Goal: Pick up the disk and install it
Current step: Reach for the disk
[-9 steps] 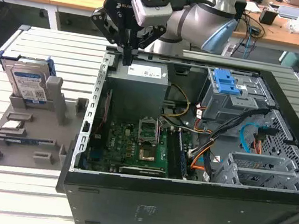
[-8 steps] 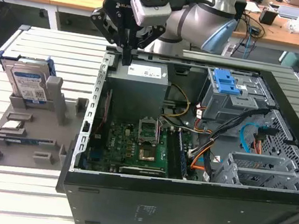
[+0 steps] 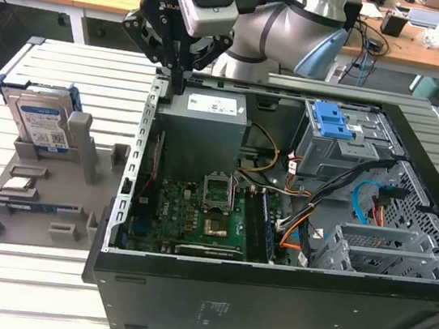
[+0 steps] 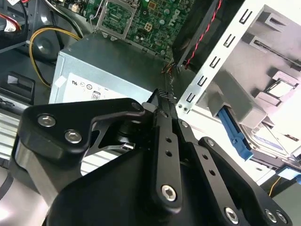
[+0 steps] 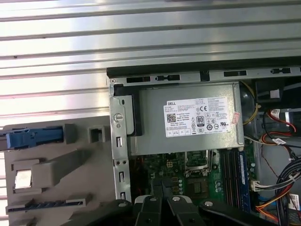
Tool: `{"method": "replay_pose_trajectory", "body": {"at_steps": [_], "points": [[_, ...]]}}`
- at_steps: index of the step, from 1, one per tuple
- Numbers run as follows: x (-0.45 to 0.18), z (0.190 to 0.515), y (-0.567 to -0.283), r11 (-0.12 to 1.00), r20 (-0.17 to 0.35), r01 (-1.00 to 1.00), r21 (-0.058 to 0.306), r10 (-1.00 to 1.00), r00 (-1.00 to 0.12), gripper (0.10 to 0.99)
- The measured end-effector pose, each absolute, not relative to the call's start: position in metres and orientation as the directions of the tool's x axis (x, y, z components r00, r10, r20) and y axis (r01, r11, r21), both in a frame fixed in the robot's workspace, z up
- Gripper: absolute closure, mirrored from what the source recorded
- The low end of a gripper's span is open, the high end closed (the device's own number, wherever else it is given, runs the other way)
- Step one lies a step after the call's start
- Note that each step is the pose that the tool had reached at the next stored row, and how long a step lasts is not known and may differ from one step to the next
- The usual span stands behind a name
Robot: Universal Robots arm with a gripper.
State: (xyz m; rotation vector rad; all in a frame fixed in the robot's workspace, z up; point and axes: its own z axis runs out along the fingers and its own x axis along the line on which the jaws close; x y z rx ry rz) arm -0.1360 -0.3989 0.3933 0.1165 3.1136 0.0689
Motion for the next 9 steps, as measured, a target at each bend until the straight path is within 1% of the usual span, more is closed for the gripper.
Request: {"method": "replay_pose_trajectory", "body": {"at_steps": [9], "points": [[-0.148, 0.393, -0.399, 0.996, -0.023, 0.074, 0.045, 0.075, -0.997, 0.98]]}}
